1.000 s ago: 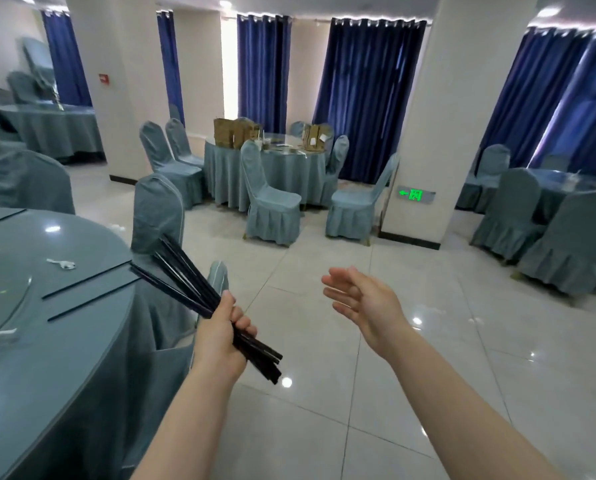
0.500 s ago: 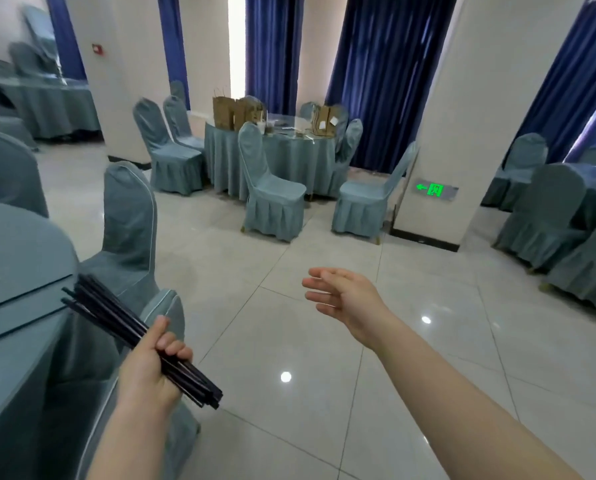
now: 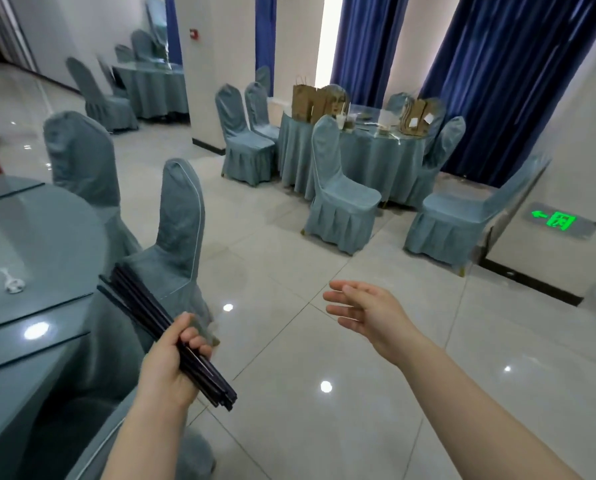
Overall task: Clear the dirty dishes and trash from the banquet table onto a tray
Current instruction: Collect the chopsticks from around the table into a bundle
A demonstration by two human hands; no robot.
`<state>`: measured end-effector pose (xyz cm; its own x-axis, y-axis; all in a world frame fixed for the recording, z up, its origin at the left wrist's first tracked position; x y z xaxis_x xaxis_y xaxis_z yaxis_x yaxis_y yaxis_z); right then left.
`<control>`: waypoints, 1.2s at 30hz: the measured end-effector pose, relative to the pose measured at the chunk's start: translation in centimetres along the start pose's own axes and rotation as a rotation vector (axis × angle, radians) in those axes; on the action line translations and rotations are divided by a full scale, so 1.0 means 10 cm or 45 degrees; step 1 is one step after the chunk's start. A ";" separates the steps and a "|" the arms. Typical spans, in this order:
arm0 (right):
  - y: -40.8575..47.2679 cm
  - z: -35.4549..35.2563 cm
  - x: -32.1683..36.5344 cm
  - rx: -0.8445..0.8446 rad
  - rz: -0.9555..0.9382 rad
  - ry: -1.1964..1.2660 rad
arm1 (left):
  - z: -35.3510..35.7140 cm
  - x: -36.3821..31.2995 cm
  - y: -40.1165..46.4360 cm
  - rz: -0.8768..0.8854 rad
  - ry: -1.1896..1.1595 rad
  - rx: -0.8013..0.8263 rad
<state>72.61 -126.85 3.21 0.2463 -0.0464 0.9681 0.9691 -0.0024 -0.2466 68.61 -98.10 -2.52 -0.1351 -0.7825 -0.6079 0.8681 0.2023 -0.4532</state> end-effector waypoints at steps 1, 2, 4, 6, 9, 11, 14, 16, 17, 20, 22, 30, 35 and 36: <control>0.24 0.01 0.01 0.031 0.008 -0.003 | 0.03 -0.02 0.15 0.023 -0.010 -0.040; 0.47 0.03 0.01 0.069 0.019 -0.006 | 0.06 -0.06 0.30 0.049 -0.024 -0.081; 0.95 0.12 0.00 0.167 0.043 -0.015 | 0.11 -0.12 0.58 0.106 -0.061 -0.145; 1.43 0.25 0.01 0.270 0.073 -0.027 | 0.18 -0.18 0.81 0.166 -0.123 -0.207; 2.08 0.57 0.04 0.415 0.154 -0.057 | 0.22 -0.36 1.06 0.262 -0.242 -0.315; 2.45 0.91 0.07 0.514 0.174 -0.110 | 0.14 -0.51 1.15 0.347 -0.320 -0.395; 2.82 1.59 0.05 0.678 0.196 -0.212 | -0.11 -0.78 1.23 0.465 -0.414 -0.526; 3.00 2.05 -0.01 0.801 0.181 -0.337 | -0.30 -0.96 1.29 0.529 -0.499 -0.611; 3.10 2.28 -0.03 0.857 0.151 -0.399 | -0.40 -1.06 1.34 0.566 -0.549 -0.643; 3.37 2.91 -0.09 0.931 0.103 -0.494 | -0.61 -1.42 1.54 0.652 -0.621 -0.698; 3.48 3.27 -0.16 0.980 0.068 -0.582 | -0.74 -1.60 1.65 0.683 -0.642 -0.740; 3.52 4.62 -0.57 1.354 -0.194 -1.025 | -1.30 -1.82 1.56 0.827 -0.850 -0.933; 3.41 5.39 -1.06 1.558 -0.330 -1.261 | -1.62 -1.73 1.44 0.937 -1.048 -1.086; 3.39 5.51 -1.17 1.593 -0.345 -1.307 | -1.66 -1.68 1.41 0.955 -1.078 -1.128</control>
<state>103.33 -71.35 -13.99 -0.5115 0.4645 0.7229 0.2648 0.8855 -0.3817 75.20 -72.31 -9.53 0.8057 -0.3733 -0.4598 -0.0151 0.7632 -0.6460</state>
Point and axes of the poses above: each hand's wrist, its own y-axis towards the middle knuckle, its own z-axis out of the palm, x = y × z, the point moved 7 cm from there along y, towards the middle knuckle, and after that the axes turned 3 degrees about y, right-handed, at the moved point
